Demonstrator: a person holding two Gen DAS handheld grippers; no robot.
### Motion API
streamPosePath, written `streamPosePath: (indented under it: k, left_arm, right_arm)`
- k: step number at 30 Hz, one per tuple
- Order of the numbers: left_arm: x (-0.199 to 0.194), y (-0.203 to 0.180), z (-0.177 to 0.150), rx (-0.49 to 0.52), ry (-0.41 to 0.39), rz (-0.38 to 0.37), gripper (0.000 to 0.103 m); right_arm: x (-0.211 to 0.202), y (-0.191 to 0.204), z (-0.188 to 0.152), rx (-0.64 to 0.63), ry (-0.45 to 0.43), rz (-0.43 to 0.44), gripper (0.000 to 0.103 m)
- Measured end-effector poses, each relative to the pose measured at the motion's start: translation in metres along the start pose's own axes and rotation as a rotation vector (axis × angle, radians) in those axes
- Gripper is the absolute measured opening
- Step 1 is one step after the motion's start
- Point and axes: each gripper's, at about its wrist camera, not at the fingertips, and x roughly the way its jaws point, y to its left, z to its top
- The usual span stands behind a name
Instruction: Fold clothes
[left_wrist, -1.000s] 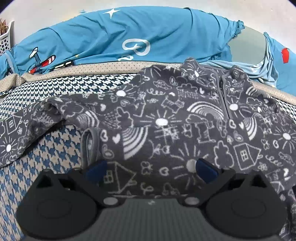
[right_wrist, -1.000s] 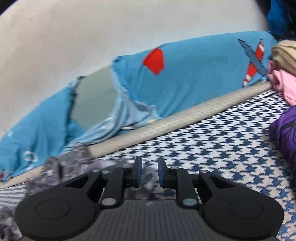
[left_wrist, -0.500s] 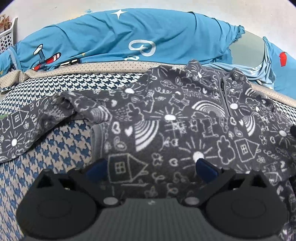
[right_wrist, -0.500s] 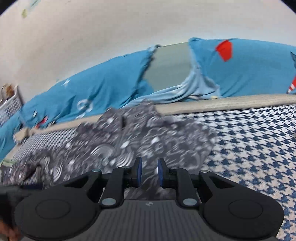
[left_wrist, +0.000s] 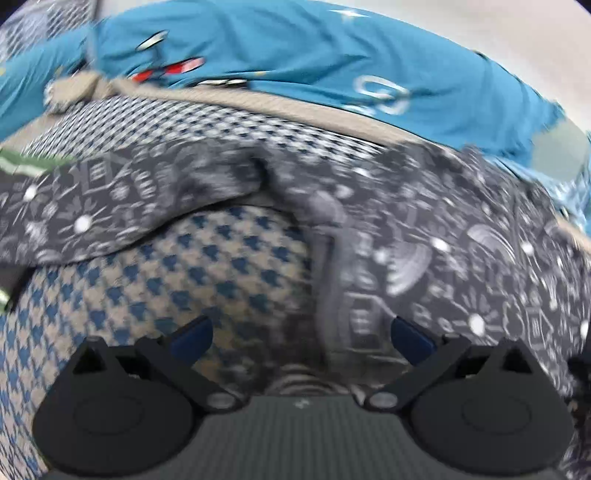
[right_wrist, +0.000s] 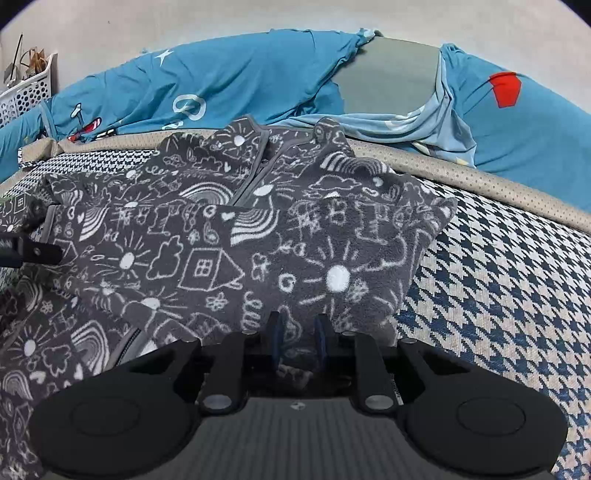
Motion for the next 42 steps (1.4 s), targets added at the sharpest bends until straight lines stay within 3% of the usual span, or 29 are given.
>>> streamPosePath:
  k: [5, 13, 19, 26, 37, 42]
  left_arm:
    - [-0.009, 0.039, 0.015, -0.130, -0.024, 0.025, 0.103]
    - [-0.008, 0.079, 0.039, -0.319, -0.082, -0.023, 0.103]
    - [0.008, 0.095, 0.040, -0.437, -0.047, -0.093, 0.103]
    - [0.019, 0.108, 0.048, -0.585, -0.032, -0.175, 0.103]
    - [0.040, 0.103, 0.057, -0.664, -0.020, -0.208, 0.102]
    - [0.046, 0.105, 0.056, -0.732, -0.039, -0.204, 0.088]
  right_arm:
    - [0.001, -0.002, 0.002, 0.031, 0.018, 0.005, 0.018]
    - [-0.015, 0.005, 0.009, 0.132, 0.029, -0.024, 0.020]
    - [-0.031, 0.015, 0.008, 0.163, 0.017, -0.017, 0.028]
    - [-0.022, 0.022, 0.010, 0.157, 0.039, -0.008, 0.029]
    - [-0.011, 0.030, 0.010, 0.126, 0.077, 0.008, 0.032]
    - [-0.008, 0.032, 0.009, 0.118, 0.088, 0.008, 0.033]
